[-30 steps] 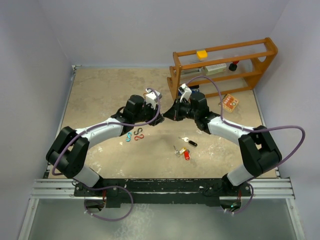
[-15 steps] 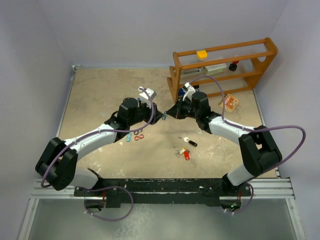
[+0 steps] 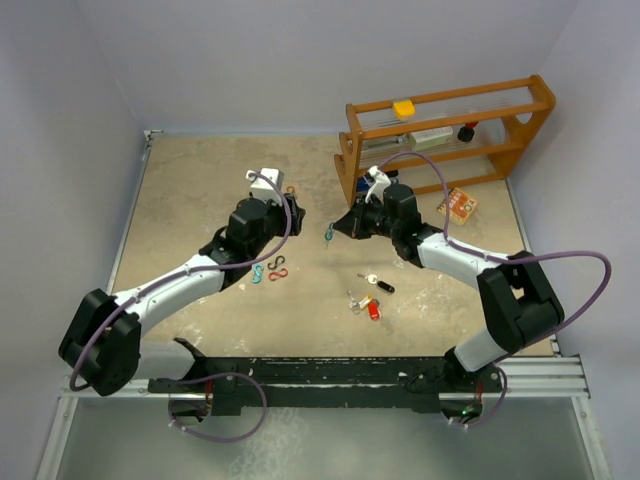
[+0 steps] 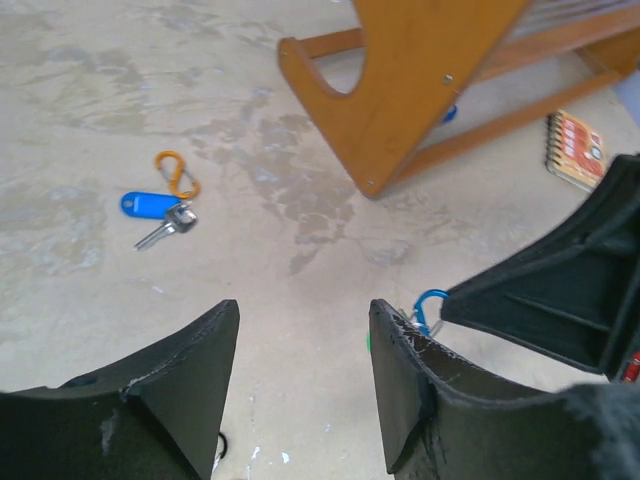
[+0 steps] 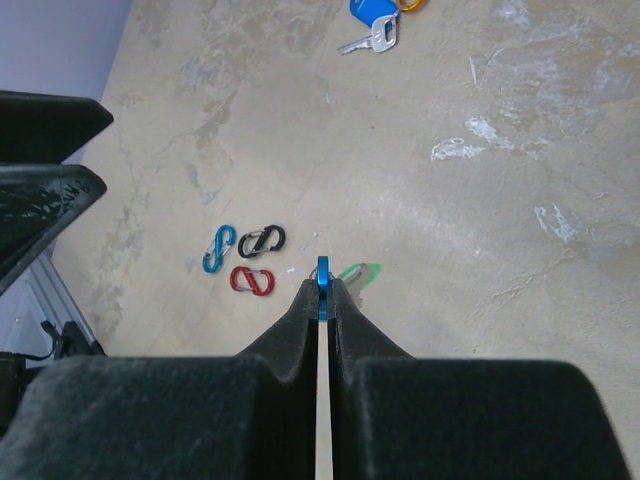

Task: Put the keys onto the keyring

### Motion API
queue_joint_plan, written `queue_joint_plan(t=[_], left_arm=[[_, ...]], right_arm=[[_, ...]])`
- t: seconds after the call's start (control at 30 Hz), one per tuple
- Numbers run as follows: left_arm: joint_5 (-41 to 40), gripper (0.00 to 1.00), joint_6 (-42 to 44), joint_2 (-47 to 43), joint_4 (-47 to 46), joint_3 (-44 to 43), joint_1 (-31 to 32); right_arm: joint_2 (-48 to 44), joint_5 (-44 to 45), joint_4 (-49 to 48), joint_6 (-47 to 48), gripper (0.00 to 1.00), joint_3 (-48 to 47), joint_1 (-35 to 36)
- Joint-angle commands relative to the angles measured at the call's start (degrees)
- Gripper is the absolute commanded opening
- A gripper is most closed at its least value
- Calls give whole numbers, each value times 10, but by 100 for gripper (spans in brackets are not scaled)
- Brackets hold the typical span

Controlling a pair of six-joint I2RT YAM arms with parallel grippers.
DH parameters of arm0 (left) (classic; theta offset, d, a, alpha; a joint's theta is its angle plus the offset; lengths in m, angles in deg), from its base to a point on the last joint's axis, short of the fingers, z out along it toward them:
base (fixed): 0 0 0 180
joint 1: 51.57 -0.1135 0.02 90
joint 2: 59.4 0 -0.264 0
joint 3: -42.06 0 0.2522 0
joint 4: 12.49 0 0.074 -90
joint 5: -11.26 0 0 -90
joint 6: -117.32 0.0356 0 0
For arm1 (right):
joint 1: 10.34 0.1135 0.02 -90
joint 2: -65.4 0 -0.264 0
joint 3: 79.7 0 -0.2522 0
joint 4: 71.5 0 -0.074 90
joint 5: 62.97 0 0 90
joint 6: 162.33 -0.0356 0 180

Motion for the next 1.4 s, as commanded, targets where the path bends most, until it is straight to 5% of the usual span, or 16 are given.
queue_joint_plan(t=[0.0, 0.37, 0.7, 0.83, 0.97, 1.37], left_arm=[[-90, 56, -32, -31, -2, 14, -6], [-114, 63, -101, -56, 14, 42, -72], [-94, 63, -98, -74, 19, 48, -86], [-92, 63, -94, -77, 24, 48, -87], [-93, 63, -93, -77, 27, 48, -87], [-71, 67, -109, -32, 3, 51, -88]], right_arm=[[-4, 11, -5, 29, 0, -16, -2], [62, 12, 16, 60, 0, -120, 22], [213, 8, 5, 42, 0, -273, 37], [238, 3, 10, 35, 22, -302, 37], [214, 20, -4, 45, 37, -269, 37], [58, 86, 25, 105, 44, -104, 38]])
